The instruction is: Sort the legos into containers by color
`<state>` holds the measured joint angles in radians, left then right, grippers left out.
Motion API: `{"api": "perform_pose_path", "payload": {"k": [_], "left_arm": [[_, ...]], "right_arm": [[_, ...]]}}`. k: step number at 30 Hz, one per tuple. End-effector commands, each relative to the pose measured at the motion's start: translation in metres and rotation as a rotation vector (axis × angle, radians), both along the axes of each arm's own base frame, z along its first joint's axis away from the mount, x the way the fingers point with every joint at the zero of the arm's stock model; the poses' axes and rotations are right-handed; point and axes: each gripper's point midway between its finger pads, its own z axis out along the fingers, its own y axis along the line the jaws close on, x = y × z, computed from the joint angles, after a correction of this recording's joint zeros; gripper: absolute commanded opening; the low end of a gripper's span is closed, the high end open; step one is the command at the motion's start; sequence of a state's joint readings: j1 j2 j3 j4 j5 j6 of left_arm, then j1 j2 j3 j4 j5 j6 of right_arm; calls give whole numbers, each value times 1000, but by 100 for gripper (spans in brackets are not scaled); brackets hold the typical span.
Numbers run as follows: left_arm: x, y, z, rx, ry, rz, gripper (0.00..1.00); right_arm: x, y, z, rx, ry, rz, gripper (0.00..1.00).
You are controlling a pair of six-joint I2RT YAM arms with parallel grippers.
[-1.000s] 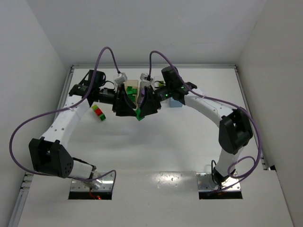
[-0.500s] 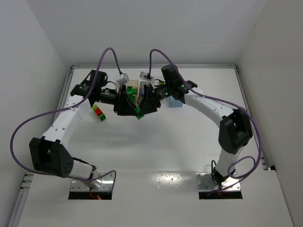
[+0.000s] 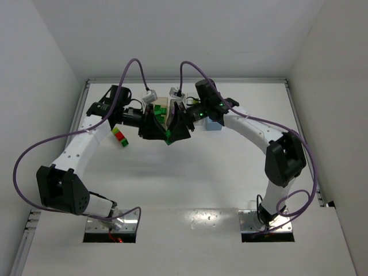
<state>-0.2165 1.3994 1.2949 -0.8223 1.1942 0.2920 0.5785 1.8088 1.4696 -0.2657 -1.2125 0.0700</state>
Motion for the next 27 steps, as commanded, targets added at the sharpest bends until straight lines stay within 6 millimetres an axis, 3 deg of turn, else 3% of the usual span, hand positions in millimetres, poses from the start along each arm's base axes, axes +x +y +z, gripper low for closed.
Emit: {"api": "perform_pose_path", "payload": {"k": [1, 7, 12, 21, 23, 26, 27], "left_arm": [[-8, -4, 25, -53, -119, -49, 19], [-5, -5, 30, -59, -128, -45, 19], [1, -4, 36, -67, -148, -30, 19], [3, -4, 35, -68, -131, -25, 19], [4, -4, 34, -61, -132, -19, 19], [14, 6, 30, -62, -98, 34, 18], [22, 9, 40, -78, -144, 56, 18]], "right_arm": [[9, 3, 12, 11, -92, -32, 67], [2, -3, 3, -12, -82, -44, 72], [-2, -5, 1, -14, -71, -36, 69], [-3, -5, 12, 40, -81, -1, 30], [-2, -5, 13, 46, -90, -1, 15], [-2, -5, 13, 46, -90, -1, 9], [-2, -5, 9, 40, -94, -7, 7]]}}
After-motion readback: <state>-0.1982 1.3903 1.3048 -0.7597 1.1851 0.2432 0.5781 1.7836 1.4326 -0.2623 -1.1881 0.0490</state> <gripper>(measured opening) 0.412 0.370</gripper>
